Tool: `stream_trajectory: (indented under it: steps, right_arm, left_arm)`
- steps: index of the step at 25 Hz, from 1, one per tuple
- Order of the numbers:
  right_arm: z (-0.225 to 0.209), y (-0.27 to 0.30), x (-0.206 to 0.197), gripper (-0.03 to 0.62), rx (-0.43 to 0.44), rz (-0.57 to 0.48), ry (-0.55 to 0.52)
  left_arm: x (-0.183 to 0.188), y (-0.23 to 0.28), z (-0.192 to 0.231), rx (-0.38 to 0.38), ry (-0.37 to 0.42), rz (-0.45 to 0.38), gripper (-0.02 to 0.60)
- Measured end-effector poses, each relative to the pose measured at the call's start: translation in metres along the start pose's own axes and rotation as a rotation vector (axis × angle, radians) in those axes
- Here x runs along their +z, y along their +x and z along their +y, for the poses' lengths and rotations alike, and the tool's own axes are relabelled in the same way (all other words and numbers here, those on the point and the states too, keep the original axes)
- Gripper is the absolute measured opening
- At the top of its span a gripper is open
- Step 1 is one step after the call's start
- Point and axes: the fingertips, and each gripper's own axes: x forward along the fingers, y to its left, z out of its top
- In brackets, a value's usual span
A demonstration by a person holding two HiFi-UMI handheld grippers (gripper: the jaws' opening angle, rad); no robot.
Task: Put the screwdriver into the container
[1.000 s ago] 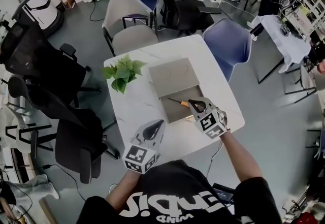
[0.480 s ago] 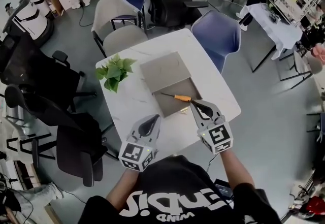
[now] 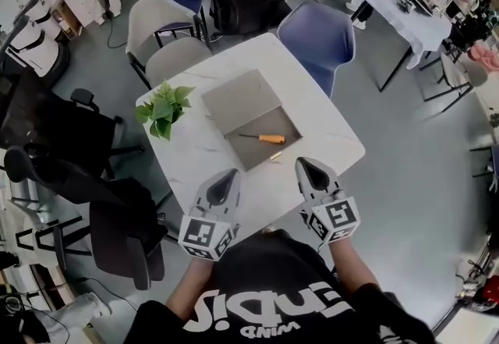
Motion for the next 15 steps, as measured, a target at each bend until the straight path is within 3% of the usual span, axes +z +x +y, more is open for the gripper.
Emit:
stream_trajectory:
  steps: [6, 15]
  right_arm:
    - [-0.011, -0.015, -0.006, 0.012, -0.088, -0.028, 0.045]
    - [-0.002, -0.019, -0.009, 0.012, -0.080, -0.034, 0.043]
  left_arm:
    - [0.002, 0.000, -0.005, -0.004, 0.009, -0.003, 0.014]
    - [0.001, -0.004, -0.007, 0.001, 0.011, -0.005, 0.012]
